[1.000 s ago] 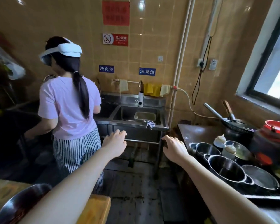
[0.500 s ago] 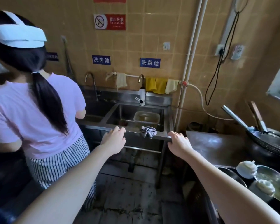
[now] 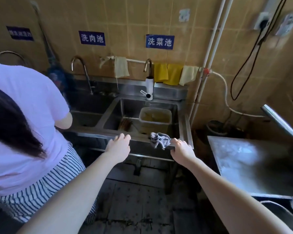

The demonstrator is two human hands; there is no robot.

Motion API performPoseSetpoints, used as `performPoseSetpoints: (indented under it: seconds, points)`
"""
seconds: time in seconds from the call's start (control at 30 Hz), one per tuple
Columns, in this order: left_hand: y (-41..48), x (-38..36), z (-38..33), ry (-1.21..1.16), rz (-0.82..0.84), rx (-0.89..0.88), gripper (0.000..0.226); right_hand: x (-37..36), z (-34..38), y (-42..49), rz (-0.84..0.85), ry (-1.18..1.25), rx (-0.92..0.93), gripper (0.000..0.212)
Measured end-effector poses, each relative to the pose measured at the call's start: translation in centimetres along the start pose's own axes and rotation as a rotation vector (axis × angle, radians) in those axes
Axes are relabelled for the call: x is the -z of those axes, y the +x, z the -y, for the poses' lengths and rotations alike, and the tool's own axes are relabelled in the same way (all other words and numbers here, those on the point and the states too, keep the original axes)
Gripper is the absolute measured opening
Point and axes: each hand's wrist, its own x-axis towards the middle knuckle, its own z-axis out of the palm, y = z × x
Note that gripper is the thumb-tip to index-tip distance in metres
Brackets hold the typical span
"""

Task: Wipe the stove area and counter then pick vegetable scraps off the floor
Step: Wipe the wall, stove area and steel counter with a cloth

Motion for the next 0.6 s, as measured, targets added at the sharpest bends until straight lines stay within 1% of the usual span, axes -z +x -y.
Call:
performPoseSetpoints:
  seconds: [0.1,0.3,0.43,0.6]
  points:
    - [4.3,-1.2,0.9,0.003,0.028,-0.023,0.032,-1.9,0.5,4.0,0.038,0.017,-0.008,0.045]
    - [10.8,-3.9,2.4,-0.010,0.093,-0.023,0.029,-6.3,0.9,9.8,0.131,0.089,-0.029,0.040]
    - [13.4,-6.4,3.1,-0.031,0.126,-0.034,0.030,-8.6,0.1,12.8,0.153,0.071,-0.016,0.050]
    - [15.2,-8.6,3.7,-0.060,0.188,-0.019,0.028,-10.3,-0.6,16.0,0.210,0.021,-0.007,0.067]
